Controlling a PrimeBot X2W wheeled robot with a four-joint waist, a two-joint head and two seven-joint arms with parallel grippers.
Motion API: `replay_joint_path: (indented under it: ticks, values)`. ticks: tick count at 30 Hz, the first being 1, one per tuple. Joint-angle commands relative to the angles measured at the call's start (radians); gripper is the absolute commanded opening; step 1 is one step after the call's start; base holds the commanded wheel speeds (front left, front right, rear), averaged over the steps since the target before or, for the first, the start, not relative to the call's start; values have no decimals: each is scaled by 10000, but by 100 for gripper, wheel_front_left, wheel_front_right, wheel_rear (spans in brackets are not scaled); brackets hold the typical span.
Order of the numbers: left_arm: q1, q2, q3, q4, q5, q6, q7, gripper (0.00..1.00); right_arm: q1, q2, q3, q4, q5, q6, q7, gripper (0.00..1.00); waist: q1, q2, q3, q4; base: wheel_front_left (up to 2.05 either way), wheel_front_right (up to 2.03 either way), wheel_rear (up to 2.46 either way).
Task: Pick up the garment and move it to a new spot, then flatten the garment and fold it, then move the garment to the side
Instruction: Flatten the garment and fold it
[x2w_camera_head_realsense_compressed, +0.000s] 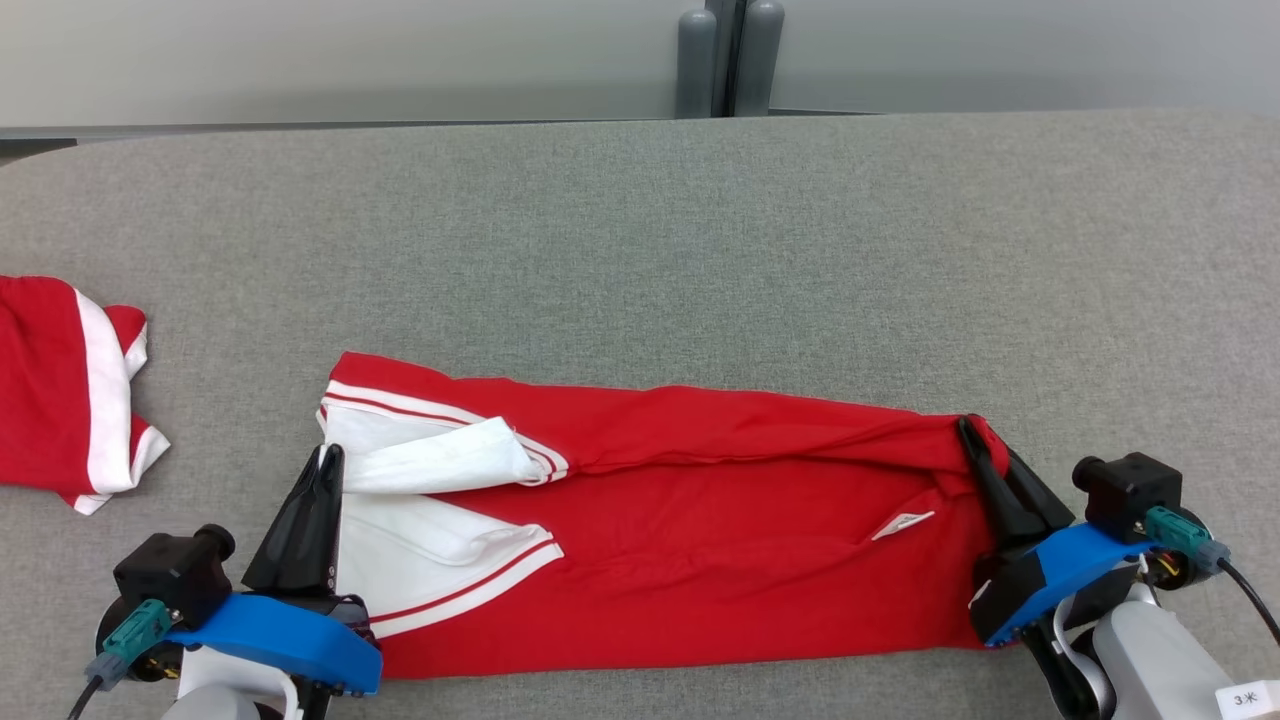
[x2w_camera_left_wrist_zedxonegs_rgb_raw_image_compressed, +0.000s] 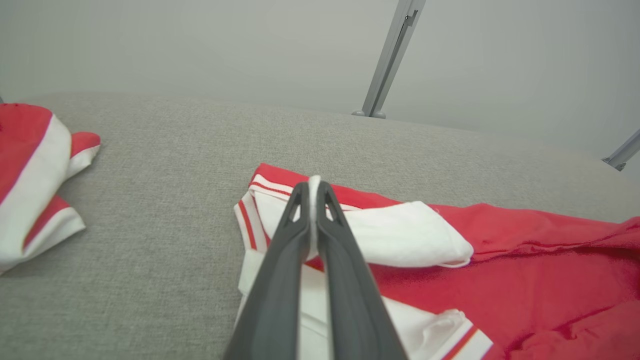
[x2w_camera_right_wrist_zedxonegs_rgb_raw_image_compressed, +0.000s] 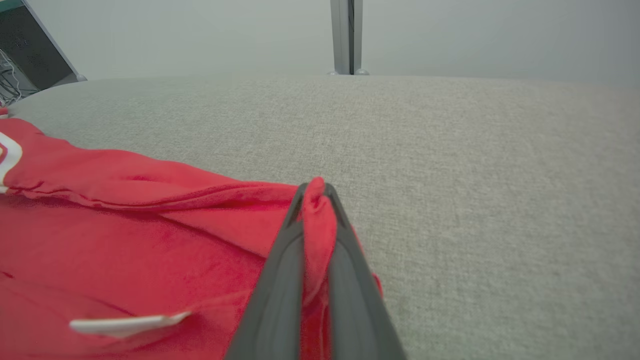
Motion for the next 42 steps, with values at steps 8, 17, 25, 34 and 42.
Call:
replay_joint_path:
  ticks: [8, 17, 25, 34, 42]
  values:
    - [489, -738, 1456, -239, 1198, 70, -45, 100, 707, -28, -627, -747, 359, 1, -111, 100, 1, 1, -431, 32, 0, 0, 0]
    - [1401, -2038, 4280, -1329, 3142, -61, -44, 100, 942, 239, -1639, -818, 513, 1, -123, 100, 1, 1, -528, 99, 0, 0, 0]
    - [1964, -3195, 6173, -1419, 4557, -649, -44, 100, 293, 784, -2366, -3, 641, 1, 117, 100, 1, 1, -419, 196, 0, 0, 0]
    - [1943, -3898, 6951, -1067, 5499, -1392, -44, 100, 671, 999, -1739, 1303, 740, 1, 564, 100, 1, 1, -659, 376, 0, 0, 0]
    - [1920, -4096, 7243, -971, 6083, -1572, -44, 100, 1491, 1203, -1486, 1434, 591, 1, 489, 100, 1, 1, -633, 283, 0, 0, 0]
